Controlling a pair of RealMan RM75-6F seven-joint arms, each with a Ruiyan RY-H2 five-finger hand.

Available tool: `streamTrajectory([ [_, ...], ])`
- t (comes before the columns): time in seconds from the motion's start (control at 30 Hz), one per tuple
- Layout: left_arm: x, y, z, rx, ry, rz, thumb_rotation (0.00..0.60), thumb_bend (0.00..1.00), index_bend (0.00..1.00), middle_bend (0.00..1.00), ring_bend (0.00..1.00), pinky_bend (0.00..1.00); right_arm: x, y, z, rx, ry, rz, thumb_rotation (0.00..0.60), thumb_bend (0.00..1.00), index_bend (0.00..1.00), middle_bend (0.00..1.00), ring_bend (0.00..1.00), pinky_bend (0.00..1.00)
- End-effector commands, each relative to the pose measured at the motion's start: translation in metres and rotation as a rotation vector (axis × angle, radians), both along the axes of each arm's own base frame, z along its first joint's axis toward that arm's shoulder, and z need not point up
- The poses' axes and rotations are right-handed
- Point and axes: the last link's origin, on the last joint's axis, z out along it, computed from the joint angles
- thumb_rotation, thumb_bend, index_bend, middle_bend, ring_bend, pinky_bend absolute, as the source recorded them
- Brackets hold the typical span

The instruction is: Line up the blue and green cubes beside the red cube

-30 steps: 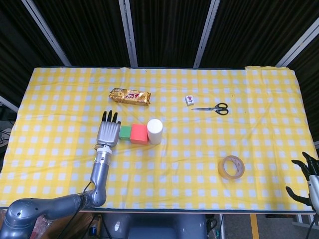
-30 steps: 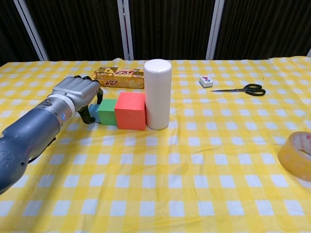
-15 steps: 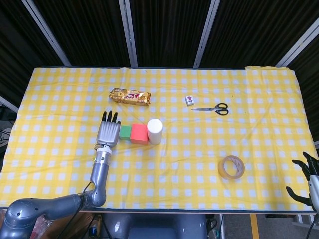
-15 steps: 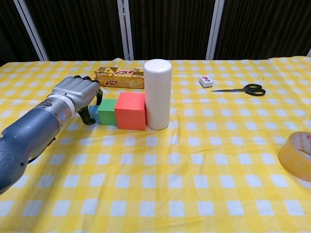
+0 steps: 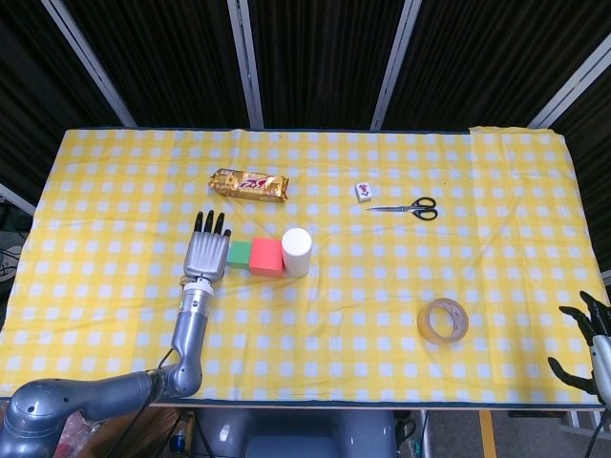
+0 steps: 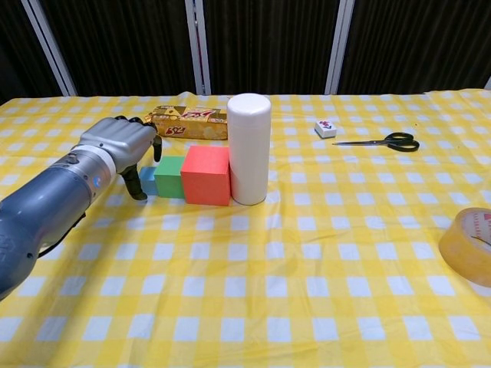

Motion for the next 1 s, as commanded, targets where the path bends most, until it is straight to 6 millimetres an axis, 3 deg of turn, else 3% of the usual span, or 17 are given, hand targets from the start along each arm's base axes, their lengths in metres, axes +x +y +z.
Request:
streamTrajectory([
  [0.03, 0.0, 0.0, 0.004, 0.003, 0.003, 0.0, 0.6, 0.19, 0.29, 0.03, 0.0, 0.0, 0.0, 0.0, 0.0, -0.001, 0.0, 0.0, 0.6, 0.32, 0.21, 0.0, 0.0, 0.0],
  [0.37, 0.006, -0.004, 0.036, 0.014, -0.078, 0.049, 0.6, 0.19, 0.21, 0.0, 0.0, 0.0, 0.0, 0.0, 0.0, 0.001, 0.001, -0.001, 0.6, 0.32, 0.21, 0.0, 0.0, 0.0],
  [0.57, 0.005, -0.035, 0.075, -0.069, -0.26, 0.151, 0.6, 0.2, 0.19, 0.0, 0.0, 0.0, 0.0, 0.001, 0.0, 0.002, -0.001, -0.004, 0.6, 0.32, 0.21, 0.0, 0.0, 0.0],
  [0.73, -0.026, -0.078, 0.114, -0.078, -0.228, 0.141, 0.6, 0.22, 0.19, 0.0, 0.0, 0.0, 0.0, 0.003, 0.002, -0.011, -0.002, -0.003, 0.6, 0.32, 0.21, 0.0, 0.0, 0.0],
  [1.0, -0.087, -0.132, 0.164, 0.102, -0.204, -0.01, 0.6, 0.23, 0.19, 0.0, 0.0, 0.0, 0.003, 0.004, 0.001, -0.023, 0.002, 0.015, 0.6, 0.32, 0.21, 0.0, 0.0, 0.0],
])
